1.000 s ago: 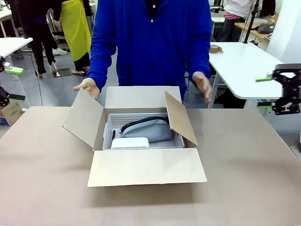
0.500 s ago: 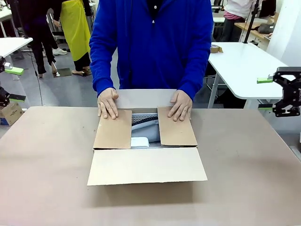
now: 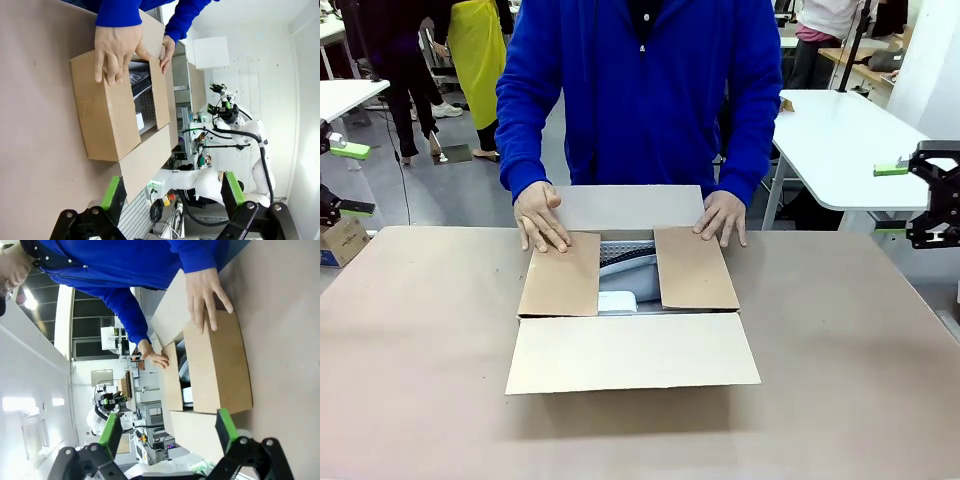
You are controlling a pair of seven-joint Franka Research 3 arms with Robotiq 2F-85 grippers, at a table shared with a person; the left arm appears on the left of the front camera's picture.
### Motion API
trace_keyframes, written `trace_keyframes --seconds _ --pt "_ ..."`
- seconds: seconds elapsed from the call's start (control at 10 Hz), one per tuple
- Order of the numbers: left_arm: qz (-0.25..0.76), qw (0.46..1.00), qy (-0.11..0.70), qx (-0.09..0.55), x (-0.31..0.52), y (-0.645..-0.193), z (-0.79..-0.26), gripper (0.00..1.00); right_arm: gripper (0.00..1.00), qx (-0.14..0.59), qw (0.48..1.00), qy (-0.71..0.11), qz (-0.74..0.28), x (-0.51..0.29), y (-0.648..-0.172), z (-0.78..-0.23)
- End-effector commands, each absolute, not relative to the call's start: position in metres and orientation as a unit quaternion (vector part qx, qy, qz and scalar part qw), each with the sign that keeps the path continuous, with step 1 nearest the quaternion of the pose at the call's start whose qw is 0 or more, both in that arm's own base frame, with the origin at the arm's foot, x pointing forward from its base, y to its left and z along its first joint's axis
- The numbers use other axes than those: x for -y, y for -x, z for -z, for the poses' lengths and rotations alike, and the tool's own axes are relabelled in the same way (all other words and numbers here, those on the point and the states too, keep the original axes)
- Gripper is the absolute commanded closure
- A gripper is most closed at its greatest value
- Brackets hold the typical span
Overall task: Pack the gift set into the box.
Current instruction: Press and hold the closed box until the human finishes sealing it.
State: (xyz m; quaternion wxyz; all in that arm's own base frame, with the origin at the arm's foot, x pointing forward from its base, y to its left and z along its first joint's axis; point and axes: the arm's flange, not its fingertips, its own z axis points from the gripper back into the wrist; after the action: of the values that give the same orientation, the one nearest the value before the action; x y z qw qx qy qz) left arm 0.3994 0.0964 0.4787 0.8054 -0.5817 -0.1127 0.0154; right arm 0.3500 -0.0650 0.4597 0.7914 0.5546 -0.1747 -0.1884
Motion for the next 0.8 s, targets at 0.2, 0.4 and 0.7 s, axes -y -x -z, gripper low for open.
trace_keyframes --seconds 0.2,0.4,0.7 --pt "-0.013 0.807 0.579 0.114 -0.0964 -0.3973 -0.4788 0.00 0.00 0.185 0.786 -0.562 0.180 0.0637 -0.3532 -0.4594" --pt "-0.013 0.807 0.579 0.114 -0.0964 -0.3973 -0.4788 0.00 0.00 0.185 0.786 -0.562 0.180 0.0637 -0.3532 -0.4594" --pt "-0.013 0.807 0.579 0.114 -0.0964 -0.3973 -0.4788 0.00 0.00 0.185 0.786 -0.562 0.180 0.0637 -0.3532 -0.4594"
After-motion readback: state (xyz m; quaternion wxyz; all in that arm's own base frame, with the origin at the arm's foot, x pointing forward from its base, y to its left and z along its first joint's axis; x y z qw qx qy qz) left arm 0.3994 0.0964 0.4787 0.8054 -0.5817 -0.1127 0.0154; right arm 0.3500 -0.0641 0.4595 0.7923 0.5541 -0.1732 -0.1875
